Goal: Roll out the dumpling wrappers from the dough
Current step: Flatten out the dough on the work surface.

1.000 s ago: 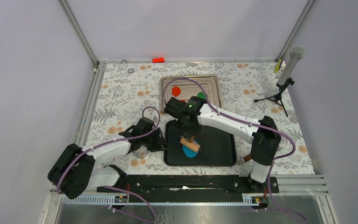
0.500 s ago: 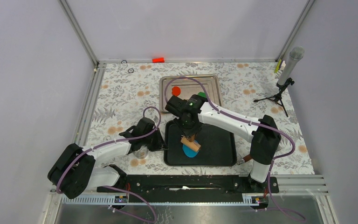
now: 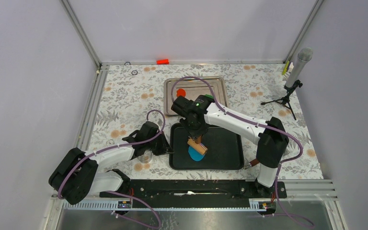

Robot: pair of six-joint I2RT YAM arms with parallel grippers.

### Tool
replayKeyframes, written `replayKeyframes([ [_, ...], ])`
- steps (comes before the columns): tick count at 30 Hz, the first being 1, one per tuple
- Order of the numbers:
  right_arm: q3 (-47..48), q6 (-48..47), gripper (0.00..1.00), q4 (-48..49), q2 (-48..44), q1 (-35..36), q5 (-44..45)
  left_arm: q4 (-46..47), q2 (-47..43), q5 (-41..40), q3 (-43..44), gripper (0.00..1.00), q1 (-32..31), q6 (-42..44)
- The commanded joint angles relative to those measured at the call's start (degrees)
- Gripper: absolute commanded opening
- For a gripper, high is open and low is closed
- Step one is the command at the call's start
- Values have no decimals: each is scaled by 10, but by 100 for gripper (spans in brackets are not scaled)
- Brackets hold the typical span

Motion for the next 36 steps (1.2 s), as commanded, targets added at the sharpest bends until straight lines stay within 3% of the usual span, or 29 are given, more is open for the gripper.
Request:
replayKeyframes([
  [1,-32,-28,0,-45,55,-28,173,-24,-8,-32,-3,0,2,-2],
  [11,-15,-48,0,-50,70,-52,199,-30,-10,-30,-1,0,2,6],
  [36,-121,-50,0,8,35,-91,197,-40,-20,-44,7,0,2,7],
])
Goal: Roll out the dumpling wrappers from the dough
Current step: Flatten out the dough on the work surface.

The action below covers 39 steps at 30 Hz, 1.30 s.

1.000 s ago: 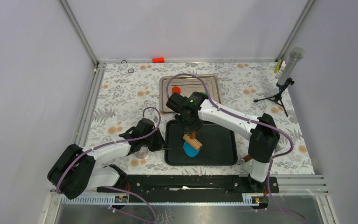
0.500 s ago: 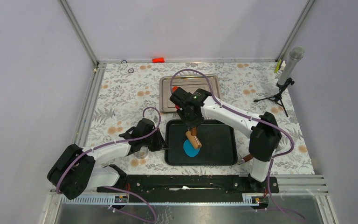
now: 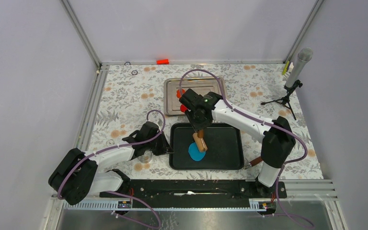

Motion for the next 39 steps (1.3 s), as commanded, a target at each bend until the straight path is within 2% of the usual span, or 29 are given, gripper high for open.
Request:
replayKeyframes([
  [1,-78,-45,0,-72,52,-36,183,-37,-16,-39,7,0,4,7],
  [10,-128,-26,0,-72,21,-44,188,-40,-11,-39,14,0,5,15],
  [39,-128,-8,0,-111,-88,-54,164,-47,-12,-44,27,0,5,16],
])
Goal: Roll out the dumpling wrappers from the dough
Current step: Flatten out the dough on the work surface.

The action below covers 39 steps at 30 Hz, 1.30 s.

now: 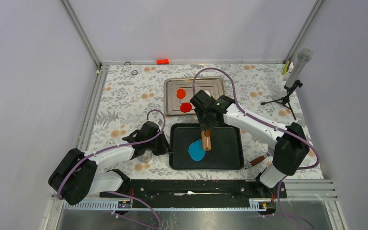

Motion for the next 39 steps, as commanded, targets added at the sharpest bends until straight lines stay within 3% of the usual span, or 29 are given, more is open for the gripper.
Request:
replayKeyframes([
  [1,-29,-55,0,-181,-3,-29,133,-35,-10,-40,20,0,7,14],
  [8,-8,-50,0,-200,-32,-35,136,-35,-3,-38,28,0,7,15],
  [20,50,23,0,-135,-108,-45,-59,-39,-2,-35,36,0,7,14],
  [30,-127,173,0,56,-199,-66,-159,-40,3,-33,42,0,7,14],
  [39,-265,346,0,143,-303,-69,-132,-38,8,-30,43,0,7,14],
])
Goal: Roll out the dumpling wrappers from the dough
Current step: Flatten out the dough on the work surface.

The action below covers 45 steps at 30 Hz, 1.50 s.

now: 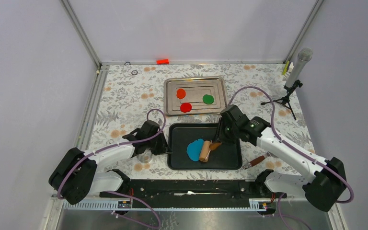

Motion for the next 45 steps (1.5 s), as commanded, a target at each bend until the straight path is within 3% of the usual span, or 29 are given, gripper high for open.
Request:
replayKeyframes([
  [1,-22,113,0,69,-50,-2,20,8,3,-17,23,0,5,0],
  [4,-53,125,0,76,-67,-3,55,12,8,-17,21,0,5,-1],
  [10,-178,138,0,186,-120,-3,87,19,18,-11,22,0,5,-3],
  [14,-207,143,0,177,-128,-2,95,17,18,-11,24,0,5,-3],
  [23,-170,97,0,130,-171,-1,109,18,25,-11,25,0,5,-8],
  [32,-34,96,0,92,-146,-1,74,23,22,-11,21,0,5,-24],
  [38,-83,158,0,112,-146,0,81,66,-11,-57,-25,0,0,-111],
  [45,-132,159,0,137,-123,28,105,68,-1,-48,-24,0,0,-107],
])
